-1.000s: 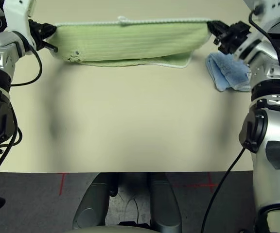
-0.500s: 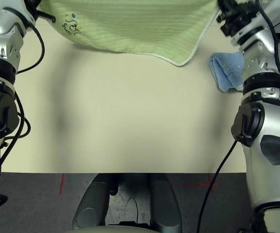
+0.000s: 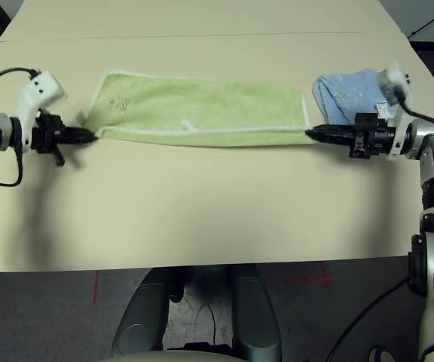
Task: Fold the towel and set it aside.
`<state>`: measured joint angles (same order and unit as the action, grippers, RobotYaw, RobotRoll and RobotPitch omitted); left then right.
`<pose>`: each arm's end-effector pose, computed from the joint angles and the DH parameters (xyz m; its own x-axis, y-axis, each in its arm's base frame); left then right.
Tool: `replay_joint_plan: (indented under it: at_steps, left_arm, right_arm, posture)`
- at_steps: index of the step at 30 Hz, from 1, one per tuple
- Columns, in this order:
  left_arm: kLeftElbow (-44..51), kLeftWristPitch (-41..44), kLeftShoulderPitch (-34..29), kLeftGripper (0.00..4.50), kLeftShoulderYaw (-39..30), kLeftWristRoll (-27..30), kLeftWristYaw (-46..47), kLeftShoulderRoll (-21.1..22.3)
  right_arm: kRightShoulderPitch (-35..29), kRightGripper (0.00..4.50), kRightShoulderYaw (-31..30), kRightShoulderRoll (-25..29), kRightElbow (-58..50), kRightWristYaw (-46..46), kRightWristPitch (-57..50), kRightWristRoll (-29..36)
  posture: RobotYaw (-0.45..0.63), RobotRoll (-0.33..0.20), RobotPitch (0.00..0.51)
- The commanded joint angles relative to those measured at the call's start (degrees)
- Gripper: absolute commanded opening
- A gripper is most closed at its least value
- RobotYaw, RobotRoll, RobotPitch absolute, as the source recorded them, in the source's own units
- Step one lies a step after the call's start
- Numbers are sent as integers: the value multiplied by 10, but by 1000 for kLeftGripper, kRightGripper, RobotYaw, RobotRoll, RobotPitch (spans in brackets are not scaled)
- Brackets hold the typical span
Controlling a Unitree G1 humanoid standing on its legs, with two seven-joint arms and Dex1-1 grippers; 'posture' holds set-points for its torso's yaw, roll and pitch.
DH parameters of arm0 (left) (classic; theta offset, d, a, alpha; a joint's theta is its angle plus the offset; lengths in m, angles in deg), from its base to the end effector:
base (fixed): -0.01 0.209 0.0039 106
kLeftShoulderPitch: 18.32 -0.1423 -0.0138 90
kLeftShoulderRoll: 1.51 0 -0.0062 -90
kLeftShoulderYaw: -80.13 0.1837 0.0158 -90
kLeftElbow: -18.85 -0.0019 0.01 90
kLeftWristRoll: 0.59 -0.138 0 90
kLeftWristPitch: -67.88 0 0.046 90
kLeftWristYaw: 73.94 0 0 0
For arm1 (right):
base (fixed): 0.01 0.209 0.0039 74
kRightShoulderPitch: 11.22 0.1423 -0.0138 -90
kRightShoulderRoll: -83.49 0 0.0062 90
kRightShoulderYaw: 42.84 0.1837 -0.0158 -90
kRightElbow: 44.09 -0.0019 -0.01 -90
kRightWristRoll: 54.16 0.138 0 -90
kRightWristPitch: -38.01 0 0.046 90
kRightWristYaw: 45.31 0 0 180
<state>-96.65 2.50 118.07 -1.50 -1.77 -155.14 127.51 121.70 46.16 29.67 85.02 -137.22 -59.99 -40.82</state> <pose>0.2960 0.3132 0.2452 0.4891 -0.5072 -0.7096 0.8439 0.4807 0.2381 0.2916 -0.3423 0.2114 0.3569 0.8076 -0.4694 -0.9309 0.3491 -0.1071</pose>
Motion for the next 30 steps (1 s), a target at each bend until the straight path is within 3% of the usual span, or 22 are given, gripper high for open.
replay_joint_plan:
  at_steps: [1,7,19,26,30]
  left_arm:
    - [35,10,-39,56,40,-3,-69,39]
    - [79,21,-55,56,67,34,-113,97]
    - [132,118,30,56,156,216,-113,198]
    - [108,112,66,56,202,249,-113,224]
    - [48,46,64,56,216,214,-113,219]
  right_arm:
    - [-31,0,-46,37,-23,-6,54,-2]
    - [-33,0,-105,73,30,-6,163,-35]
    - [65,0,-98,49,210,14,304,-119]
    - [60,0,-109,75,167,-6,276,-58]
    - [10,0,-126,116,70,-6,224,28]
  posture:
    - [55,0,309]
    - [65,0,306]
    - [98,0,300]
    - [98,0,298]
    - [84,0,297]
